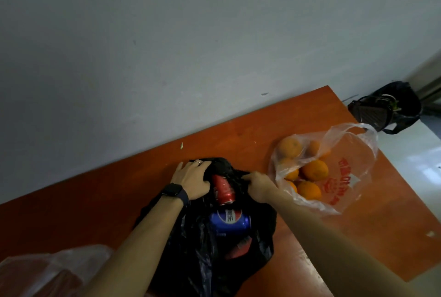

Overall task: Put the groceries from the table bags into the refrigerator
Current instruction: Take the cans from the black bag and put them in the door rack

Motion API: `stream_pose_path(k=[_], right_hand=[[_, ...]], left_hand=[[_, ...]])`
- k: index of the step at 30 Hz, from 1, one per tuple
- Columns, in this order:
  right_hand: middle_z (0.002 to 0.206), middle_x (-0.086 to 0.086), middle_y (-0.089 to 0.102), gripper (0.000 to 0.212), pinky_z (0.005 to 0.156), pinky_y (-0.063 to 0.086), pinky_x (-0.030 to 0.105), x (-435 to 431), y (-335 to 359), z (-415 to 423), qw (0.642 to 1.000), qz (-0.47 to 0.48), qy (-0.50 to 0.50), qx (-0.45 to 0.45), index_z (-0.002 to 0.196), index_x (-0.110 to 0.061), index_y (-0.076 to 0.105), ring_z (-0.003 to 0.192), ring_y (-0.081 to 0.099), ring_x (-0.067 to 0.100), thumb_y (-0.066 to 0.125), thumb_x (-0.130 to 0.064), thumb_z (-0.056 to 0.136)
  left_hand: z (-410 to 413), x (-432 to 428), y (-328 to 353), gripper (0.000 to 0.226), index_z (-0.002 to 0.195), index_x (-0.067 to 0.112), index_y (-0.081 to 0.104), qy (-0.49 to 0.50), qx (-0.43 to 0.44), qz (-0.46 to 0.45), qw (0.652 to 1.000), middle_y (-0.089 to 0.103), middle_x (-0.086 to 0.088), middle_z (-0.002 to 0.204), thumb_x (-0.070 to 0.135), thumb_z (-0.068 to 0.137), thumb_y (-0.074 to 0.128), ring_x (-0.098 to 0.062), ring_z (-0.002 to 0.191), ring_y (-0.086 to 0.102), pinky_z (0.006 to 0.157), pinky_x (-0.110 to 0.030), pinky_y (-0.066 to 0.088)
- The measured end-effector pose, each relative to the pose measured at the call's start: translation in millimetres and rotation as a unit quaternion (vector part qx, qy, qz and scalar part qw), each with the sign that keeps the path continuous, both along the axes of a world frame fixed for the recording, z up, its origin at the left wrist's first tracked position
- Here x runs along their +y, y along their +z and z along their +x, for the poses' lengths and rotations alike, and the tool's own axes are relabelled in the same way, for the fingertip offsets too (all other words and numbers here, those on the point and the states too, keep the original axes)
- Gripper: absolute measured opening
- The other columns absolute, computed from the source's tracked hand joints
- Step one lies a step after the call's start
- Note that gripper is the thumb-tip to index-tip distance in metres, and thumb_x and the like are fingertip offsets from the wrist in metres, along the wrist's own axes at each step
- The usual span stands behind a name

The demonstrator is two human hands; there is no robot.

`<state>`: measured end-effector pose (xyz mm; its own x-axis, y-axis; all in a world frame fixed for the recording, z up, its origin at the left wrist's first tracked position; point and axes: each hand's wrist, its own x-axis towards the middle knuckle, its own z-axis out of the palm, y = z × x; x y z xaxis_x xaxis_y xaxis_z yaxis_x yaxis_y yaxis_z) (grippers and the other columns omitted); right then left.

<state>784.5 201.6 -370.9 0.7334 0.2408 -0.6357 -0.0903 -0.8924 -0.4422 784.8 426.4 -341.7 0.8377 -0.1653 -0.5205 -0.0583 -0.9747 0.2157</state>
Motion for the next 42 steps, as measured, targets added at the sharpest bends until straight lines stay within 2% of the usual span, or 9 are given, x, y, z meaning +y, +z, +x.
stream_pose_path(k=[4,9,15,21,24,28,35,38,42], right_hand=[[0.117,0.011,0.066,0.041,0.087,0.053,0.039,6.8,-2.5,-8.2,0.996,-0.038,-0.033,-0.070,0.124,-0.022,0.064,0.105,0.064,0.032,0.049,-0.012,0.088],[0.130,0.011,0.053,0.045,0.087,0.050,0.043,-1.8,30.5,-10.6,0.988,-0.037,-0.052,-0.142,0.137,-0.018,0.050,0.111,0.058,0.037,0.051,-0.017,0.091],[0.145,0.014,0.041,0.054,0.103,0.046,0.048,-4.4,54.6,-81.3,0.956,0.043,0.010,-0.292,0.142,-0.012,0.047,0.129,0.043,0.037,0.060,-0.013,0.089],[0.141,0.015,0.047,0.047,0.108,0.042,0.044,-6.6,51.7,-133.5,0.907,0.022,0.041,-0.418,0.134,-0.008,0.057,0.130,0.044,0.037,0.063,-0.014,0.088],[0.129,0.004,0.054,0.049,0.089,0.052,0.040,-3.2,38.5,-138.9,0.942,0.007,0.135,-0.307,0.132,-0.016,0.056,0.116,0.054,0.029,0.064,-0.021,0.084],[0.142,0.004,0.038,0.069,0.101,0.040,0.043,4.9,34.1,-119.1,0.974,-0.083,0.163,-0.135,0.145,-0.021,0.036,0.127,0.040,0.031,0.064,-0.033,0.083],[0.143,0.006,0.038,0.084,0.101,0.041,0.047,11.7,24.7,-99.8,0.978,-0.122,0.158,-0.065,0.148,-0.019,0.032,0.128,0.041,0.033,0.070,-0.053,0.081],[0.138,0.006,0.048,0.076,0.097,0.045,0.045,11.8,27.9,-96.0,0.978,-0.122,0.148,-0.081,0.140,-0.016,0.042,0.125,0.047,0.031,0.072,-0.053,0.081],[0.130,0.006,0.052,0.069,0.094,0.049,0.044,3.0,40.1,-107.6,0.989,-0.072,0.092,-0.087,0.131,-0.016,0.049,0.121,0.049,0.031,0.073,-0.053,0.078]], left_hand=[[-9.6,3.1,1.6,0.059,0.151,0.023,0.035,0.001,-0.078,0.000,0.997,0.048,-0.004,0.146,0.029,0.094,0.049,-0.026,0.128,0.048,0.112,-0.043,0.029],[-26.8,8.9,7.5,0.062,0.127,0.013,0.061,-0.194,-0.256,0.075,0.944,0.064,-0.010,0.120,0.017,0.068,0.078,-0.028,0.103,0.061,0.092,-0.042,0.047],[-33.2,-6.9,17.2,0.067,0.139,0.019,0.049,-0.443,-0.210,0.115,0.864,0.049,-0.009,0.142,0.028,0.077,0.075,-0.028,0.127,0.047,0.106,-0.046,0.037],[-23.5,-39.8,19.9,0.076,0.150,0.019,0.029,-0.488,-0.172,0.187,0.835,0.033,-0.007,0.154,0.037,0.086,0.066,-0.028,0.140,0.031,0.116,-0.049,0.019],[-20.6,-54.1,16.5,0.072,0.150,0.018,0.027,-0.505,-0.167,0.196,0.824,0.031,-0.009,0.154,0.031,0.090,0.063,-0.030,0.140,0.031,0.116,-0.051,0.016],[-19.2,-72.3,10.6,0.057,0.152,0.010,0.024,-0.519,-0.185,0.216,0.806,0.028,-0.013,0.156,0.016,0.101,0.046,-0.031,0.140,0.029,0.117,-0.048,0.018],[-22.8,-62.7,-1.4,0.037,0.130,0.013,0.062,-0.556,-0.245,0.202,0.768,0.064,-0.008,0.126,0.021,0.095,0.054,-0.025,0.116,0.059,0.102,-0.042,0.043],[-24.1,-52.0,2.6,0.043,0.121,0.008,0.066,-0.510,-0.297,0.137,0.796,0.072,-0.008,0.108,0.030,0.084,0.064,-0.024,0.096,0.065,0.089,-0.038,0.049],[-39.8,-38.8,31.7,0.071,0.126,0.013,0.058,-0.325,-0.238,0.062,0.913,0.070,-0.003,0.107,0.057,0.072,0.072,-0.022,0.097,0.063,0.085,-0.034,0.046]])
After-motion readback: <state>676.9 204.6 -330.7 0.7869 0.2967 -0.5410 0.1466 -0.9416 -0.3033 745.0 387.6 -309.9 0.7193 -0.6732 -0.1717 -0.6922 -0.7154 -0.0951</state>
